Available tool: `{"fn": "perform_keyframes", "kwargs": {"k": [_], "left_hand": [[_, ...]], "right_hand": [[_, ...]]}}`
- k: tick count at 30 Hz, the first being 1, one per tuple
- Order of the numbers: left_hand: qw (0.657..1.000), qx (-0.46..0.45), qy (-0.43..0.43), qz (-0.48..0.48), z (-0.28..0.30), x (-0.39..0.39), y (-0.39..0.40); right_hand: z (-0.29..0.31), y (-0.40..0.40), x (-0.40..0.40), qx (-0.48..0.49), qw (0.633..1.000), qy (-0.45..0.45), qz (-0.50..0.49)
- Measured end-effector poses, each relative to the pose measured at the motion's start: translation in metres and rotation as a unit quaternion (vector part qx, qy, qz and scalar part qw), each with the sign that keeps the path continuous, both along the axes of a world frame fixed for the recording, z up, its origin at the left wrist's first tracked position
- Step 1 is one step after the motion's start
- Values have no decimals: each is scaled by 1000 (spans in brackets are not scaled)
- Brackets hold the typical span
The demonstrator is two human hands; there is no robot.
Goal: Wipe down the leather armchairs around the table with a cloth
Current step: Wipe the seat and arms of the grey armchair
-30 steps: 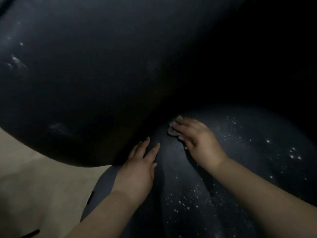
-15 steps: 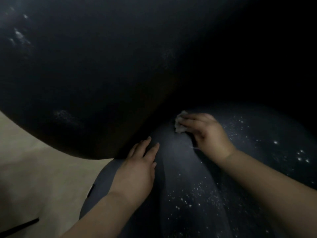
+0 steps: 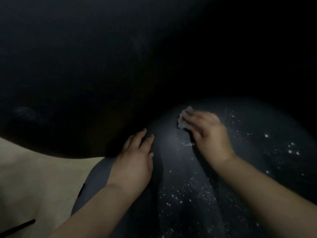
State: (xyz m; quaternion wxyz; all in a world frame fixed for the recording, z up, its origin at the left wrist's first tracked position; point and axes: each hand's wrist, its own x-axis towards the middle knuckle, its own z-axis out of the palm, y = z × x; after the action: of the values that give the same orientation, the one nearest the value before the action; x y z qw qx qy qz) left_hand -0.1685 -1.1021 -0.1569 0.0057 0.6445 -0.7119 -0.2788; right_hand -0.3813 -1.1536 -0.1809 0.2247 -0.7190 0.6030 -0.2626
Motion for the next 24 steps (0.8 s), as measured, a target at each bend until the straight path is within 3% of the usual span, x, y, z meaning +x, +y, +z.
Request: {"fn": "perform_keyframes", "kwargs": {"k": [5, 10, 13, 16, 21, 24], "left_hand": [[1000, 13, 4, -15, -1, -17, -15], [999, 8, 24, -21, -4, -25, -27], [999, 5, 22, -29, -5, -29, -34], [999, 4, 20, -45, -8, -38, -41], [998, -12, 17, -60, -11, -50, -53], [997, -15, 11, -70, -10, -58, -59]], "right_hand": [[-1, 1, 15, -10, 997, -7, 75], [2, 0, -26, -9, 997, 5, -75], [1, 26, -24, -17, 999, -2, -47], [-1, 2, -30, -23, 1000, -1, -20], [0, 6, -61, -18, 990, -10, -143], [1, 33, -51, -20, 994, -15, -110]]}}
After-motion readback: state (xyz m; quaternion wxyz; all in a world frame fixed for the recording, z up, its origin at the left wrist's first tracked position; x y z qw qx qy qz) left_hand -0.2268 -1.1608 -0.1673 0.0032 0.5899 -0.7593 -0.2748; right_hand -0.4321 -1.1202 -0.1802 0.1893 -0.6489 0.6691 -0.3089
